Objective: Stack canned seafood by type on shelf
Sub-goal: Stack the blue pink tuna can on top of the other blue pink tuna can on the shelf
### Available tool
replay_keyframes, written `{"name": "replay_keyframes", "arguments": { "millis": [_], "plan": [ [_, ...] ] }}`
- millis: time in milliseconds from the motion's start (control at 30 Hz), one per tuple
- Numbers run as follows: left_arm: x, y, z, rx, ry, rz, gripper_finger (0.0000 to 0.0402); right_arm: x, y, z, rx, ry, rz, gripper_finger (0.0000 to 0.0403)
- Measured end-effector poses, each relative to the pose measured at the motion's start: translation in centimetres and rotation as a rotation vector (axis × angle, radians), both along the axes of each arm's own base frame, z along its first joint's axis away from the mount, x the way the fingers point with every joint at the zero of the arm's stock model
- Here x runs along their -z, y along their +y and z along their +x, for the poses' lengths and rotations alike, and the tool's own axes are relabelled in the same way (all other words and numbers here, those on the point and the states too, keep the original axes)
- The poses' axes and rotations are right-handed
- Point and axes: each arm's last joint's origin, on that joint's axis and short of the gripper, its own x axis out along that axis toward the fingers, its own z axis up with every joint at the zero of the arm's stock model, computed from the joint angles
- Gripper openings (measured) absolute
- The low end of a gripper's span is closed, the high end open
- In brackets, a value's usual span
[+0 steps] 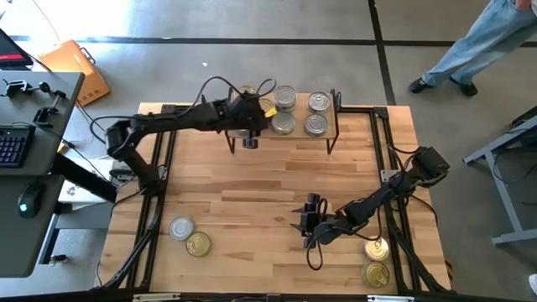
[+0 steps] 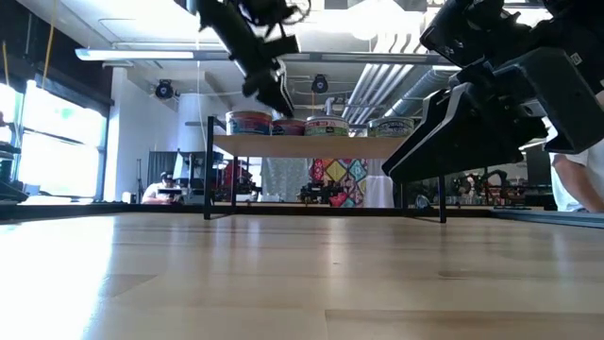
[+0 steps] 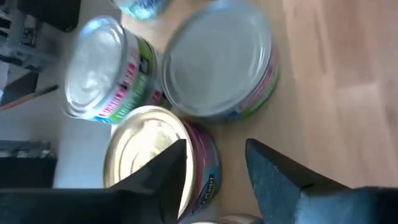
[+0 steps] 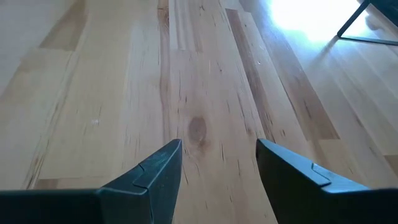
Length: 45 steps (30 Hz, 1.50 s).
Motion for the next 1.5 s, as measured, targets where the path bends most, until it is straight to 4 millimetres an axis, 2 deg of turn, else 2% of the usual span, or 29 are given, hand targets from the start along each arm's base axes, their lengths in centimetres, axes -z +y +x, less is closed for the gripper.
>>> {"name": "replay_keyframes", "arguments": {
  "millis": [100,200,300,467,533,933,1500],
  "plan": [
    [1.3,0.4,0.6,-0.006,0.065,0.055,0.016,0.0,0.0,0.0,0.0,0.0,0.0,0.0199],
    [1.8,0.5,1.0,-0.016,0.104,0.102,0.0142,0.0,0.0,0.0,0.0,0.0,0.0,0.0199],
    [2.0,0.4,1.2,-0.013,0.114,0.121,0.0107,0.0,0.0,0.0,0.0,0.0,-0.001,0.0199],
    [1.9,0.4,1.2,-0.014,0.118,0.132,0.0024,0.0,0.0,0.0,0.0,0.002,-0.002,0.0199],
    [1.9,0.4,1.1,-0.019,0.127,0.136,0.0008,0.0,0.0,0.0,0.0,0.002,-0.002,0.0199],
    [0.9,-0.6,1.5,0.007,0.159,0.186,0.0001,0.0,0.0,0.0,0.0,0.003,-0.002,0.0199],
    [0.1,-0.6,1.5,-0.014,0.186,0.238,0.0,0.0,0.0,0.0,0.0,0.006,-0.004,0.0199]
  ]
}}
